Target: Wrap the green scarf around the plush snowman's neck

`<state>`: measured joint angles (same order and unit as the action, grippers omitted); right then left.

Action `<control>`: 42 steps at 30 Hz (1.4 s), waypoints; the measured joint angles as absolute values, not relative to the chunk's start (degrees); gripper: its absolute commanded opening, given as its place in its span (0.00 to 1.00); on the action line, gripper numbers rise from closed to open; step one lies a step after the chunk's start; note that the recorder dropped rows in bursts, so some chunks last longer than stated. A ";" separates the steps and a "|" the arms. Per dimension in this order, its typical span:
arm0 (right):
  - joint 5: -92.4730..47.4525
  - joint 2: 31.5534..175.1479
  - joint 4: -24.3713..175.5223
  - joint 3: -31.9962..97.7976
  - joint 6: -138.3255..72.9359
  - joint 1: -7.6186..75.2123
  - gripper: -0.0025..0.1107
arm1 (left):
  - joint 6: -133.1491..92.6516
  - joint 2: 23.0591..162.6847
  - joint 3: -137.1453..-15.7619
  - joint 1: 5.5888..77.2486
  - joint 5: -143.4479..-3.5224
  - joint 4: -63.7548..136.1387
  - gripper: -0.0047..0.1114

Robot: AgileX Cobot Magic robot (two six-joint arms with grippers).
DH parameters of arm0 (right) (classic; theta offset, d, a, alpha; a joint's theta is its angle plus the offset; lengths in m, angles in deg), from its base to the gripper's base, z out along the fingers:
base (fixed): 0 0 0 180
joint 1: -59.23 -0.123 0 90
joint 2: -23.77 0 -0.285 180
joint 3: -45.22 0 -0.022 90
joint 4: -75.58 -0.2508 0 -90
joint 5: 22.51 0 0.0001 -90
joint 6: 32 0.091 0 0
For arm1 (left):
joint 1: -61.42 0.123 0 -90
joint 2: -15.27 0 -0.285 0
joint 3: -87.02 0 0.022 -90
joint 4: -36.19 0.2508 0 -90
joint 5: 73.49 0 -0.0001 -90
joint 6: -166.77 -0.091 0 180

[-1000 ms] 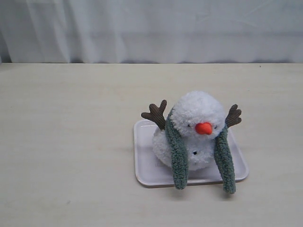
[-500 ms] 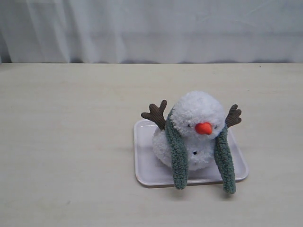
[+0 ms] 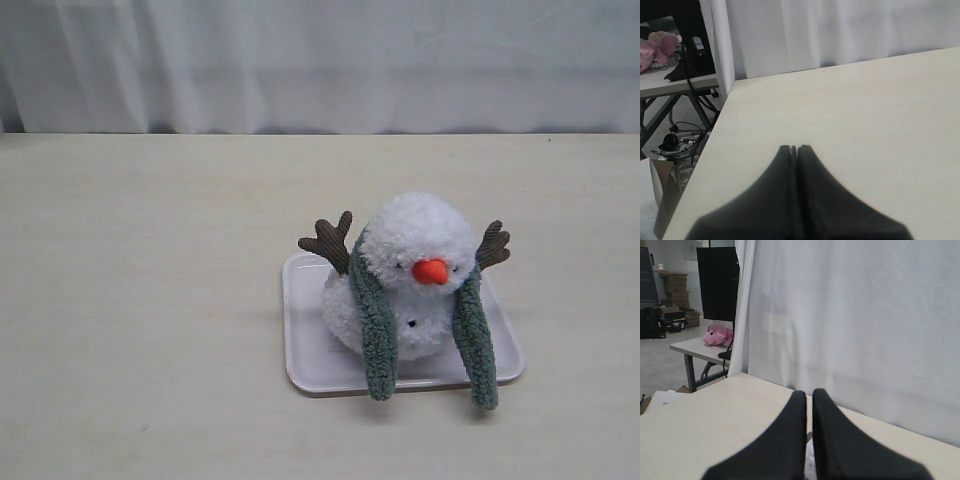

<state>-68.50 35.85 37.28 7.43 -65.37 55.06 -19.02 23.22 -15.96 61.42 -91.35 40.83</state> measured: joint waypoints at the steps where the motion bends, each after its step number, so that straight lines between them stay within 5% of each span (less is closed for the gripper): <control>1: -68.50 35.85 37.28 7.43 -65.37 55.06 0.06 | -19.02 23.22 -15.96 61.42 -91.35 40.83 0.04; 42: -64.88 31.73 50.41 7.67 -65.37 55.06 0.06 | -19.02 23.22 -15.96 61.42 -91.47 40.83 0.04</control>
